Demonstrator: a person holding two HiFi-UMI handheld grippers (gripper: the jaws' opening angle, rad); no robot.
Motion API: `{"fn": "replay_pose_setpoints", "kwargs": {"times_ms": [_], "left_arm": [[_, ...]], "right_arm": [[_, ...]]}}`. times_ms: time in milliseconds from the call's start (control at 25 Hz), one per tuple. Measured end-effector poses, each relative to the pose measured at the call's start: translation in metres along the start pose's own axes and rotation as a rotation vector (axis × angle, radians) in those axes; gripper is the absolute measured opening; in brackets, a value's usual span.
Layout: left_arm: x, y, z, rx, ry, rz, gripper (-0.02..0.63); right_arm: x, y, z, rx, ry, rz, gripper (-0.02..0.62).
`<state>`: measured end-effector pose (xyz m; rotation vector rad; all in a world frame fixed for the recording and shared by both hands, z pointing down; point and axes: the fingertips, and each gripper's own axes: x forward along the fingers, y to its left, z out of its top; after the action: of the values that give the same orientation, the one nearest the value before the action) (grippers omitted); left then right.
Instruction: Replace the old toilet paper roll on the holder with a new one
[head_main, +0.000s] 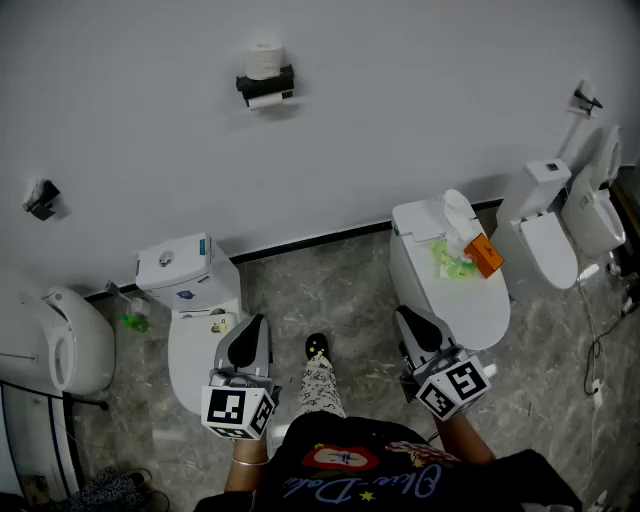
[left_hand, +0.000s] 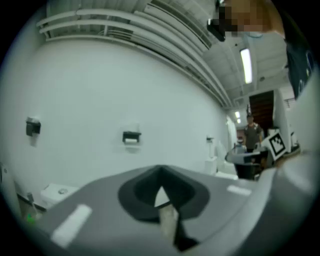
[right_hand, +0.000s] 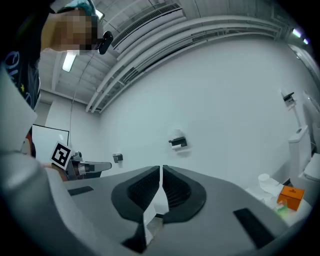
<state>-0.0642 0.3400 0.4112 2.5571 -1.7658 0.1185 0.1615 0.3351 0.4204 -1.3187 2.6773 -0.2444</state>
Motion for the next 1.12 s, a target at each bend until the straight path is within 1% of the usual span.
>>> {"fn": "replay_pose_setpoints", "kwargs": {"times_ms": [160, 280, 360, 480, 600, 760, 880, 960, 1040, 1120], "left_arm": [[0.077, 0.031, -0.005, -0.013, -0.031, -0.049, -0.001], [0.145, 0.063, -0.002, -0.009, -0.039, -0.096, -0.001], [0.192, 0.085, 0.010, 0.029, -0.038, -0.138, 0.000], [0.258, 0.119, 0.035, 0.096, -0.050, -0.188, -0.001], [0.308, 0.149, 0.051, 0.082, -0.066, -0.217, -0.001], [0.354, 0.181, 0.055, 0.076, -0.043, -0.208, -0.001], [0.379, 0.189, 0.057, 0.067, -0.019, -0.199, -0.001], [0.390, 0.195, 0.060, 0.050, -0.002, -0.176, -0.001], [0.401, 0.202, 0.060, 0.002, -0.007, -0.154, 0.000], [0.414, 0.207, 0.060, -0.076, -0.034, -0.153, 0.000]], "right_arm": [[0.059, -0.037, 0.000, -0.053, 0.008, -0.026, 0.014], [0.129, -0.066, 0.008, -0.082, -0.001, -0.044, 0.015], [0.185, -0.082, 0.020, -0.085, -0.020, -0.045, 0.015], [0.274, -0.097, 0.045, -0.077, -0.061, -0.010, 0.015], [0.350, -0.113, 0.056, -0.112, -0.051, 0.012, 0.014], [0.418, -0.121, 0.063, -0.103, -0.045, 0.064, 0.015], [0.448, -0.131, 0.063, -0.076, -0.034, 0.096, 0.014], [0.463, -0.136, 0.063, -0.061, -0.026, 0.120, 0.015], [0.474, -0.143, 0.063, -0.054, -0.013, 0.140, 0.015], [0.482, -0.151, 0.064, -0.055, -0.004, 0.153, 0.015]]}}
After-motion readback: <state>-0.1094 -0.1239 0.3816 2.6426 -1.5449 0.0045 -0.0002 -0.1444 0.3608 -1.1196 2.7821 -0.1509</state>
